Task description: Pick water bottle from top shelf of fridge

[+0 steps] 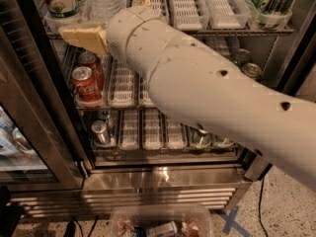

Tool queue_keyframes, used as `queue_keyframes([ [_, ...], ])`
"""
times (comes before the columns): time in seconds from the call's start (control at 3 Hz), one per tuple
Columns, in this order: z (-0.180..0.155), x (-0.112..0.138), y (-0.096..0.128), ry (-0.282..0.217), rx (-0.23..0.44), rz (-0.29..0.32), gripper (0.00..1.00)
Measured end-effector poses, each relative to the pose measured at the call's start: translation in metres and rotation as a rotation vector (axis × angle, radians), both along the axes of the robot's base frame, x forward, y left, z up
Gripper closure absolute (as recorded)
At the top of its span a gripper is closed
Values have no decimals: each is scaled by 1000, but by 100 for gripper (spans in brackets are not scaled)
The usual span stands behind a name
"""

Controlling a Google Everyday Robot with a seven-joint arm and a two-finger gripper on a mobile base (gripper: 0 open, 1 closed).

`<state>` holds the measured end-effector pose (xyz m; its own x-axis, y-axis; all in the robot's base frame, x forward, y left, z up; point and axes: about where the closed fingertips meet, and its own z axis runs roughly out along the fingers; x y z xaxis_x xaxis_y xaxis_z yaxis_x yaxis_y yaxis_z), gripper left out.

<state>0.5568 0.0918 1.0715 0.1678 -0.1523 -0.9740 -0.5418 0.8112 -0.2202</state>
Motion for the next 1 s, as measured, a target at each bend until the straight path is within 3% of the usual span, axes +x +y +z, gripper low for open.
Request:
queue_keyframes([
  [1.0,15,6,13,-32,95,-40,0],
])
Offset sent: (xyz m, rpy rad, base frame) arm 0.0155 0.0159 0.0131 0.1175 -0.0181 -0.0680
